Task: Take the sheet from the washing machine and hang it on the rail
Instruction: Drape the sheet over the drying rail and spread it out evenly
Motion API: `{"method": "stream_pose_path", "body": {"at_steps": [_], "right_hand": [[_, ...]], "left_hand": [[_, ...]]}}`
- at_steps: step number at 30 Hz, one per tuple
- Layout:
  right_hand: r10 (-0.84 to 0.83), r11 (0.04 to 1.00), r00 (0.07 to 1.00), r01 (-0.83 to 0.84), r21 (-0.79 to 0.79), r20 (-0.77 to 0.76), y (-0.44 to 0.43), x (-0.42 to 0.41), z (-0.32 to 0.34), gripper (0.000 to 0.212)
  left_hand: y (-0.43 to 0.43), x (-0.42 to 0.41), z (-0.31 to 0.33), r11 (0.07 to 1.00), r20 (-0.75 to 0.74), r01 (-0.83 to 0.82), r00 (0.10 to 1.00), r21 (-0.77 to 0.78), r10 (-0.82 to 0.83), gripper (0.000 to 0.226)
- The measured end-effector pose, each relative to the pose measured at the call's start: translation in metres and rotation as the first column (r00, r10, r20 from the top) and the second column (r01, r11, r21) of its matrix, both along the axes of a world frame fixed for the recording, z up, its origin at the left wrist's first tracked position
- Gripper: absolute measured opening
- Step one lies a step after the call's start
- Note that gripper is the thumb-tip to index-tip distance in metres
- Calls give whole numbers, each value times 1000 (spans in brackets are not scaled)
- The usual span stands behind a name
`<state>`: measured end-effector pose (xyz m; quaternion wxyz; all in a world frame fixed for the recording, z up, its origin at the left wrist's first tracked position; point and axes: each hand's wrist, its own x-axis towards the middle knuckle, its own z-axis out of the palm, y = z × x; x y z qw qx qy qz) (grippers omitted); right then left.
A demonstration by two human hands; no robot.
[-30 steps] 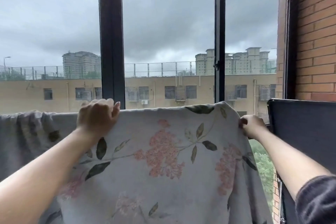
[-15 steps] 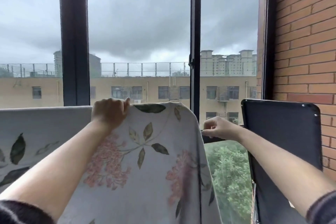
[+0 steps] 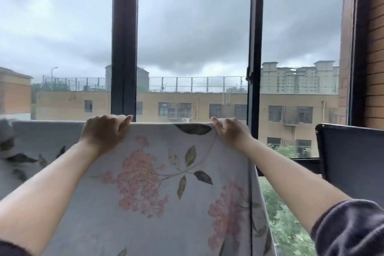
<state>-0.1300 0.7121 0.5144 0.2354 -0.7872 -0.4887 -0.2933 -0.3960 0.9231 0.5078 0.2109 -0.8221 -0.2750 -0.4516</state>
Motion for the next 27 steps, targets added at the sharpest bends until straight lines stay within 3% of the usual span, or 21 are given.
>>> {"method": "stream_pose_path", "body": {"at_steps": [4, 6, 8, 13, 18, 22, 27], "right_hand": [[-137, 984, 983, 122, 128, 122, 12, -1, -6, 50], [-151, 980, 976, 127, 153, 155, 24, -16, -5, 47], [-172, 980, 956, 141, 139, 240, 44, -40, -4, 48], [-68, 988, 932, 14, 153, 356, 127, -146, -6, 60], [-81, 995, 935, 56, 83, 344, 223, -271, 0, 57], [-130, 987, 937, 93, 127, 325, 246, -302, -2, 55], [-205, 970, 933, 155, 186, 295, 243, -298, -4, 61]], "left_hand": [[70, -94, -7, 954, 63, -249, 963, -167, 262, 62], [91, -123, -5, 945, 106, -267, 951, -189, 290, 71], [92, -130, -1, 905, 61, -296, 942, -305, 329, 60], [91, -131, -1, 956, 41, -117, 990, -268, 133, 42], [105, -157, -1, 971, 19, 141, 990, -192, -140, 30], [151, -211, 2, 992, -54, 34, 998, -123, -41, 36], [214, -281, 3, 984, -38, -97, 995, -152, 92, 41]]}}
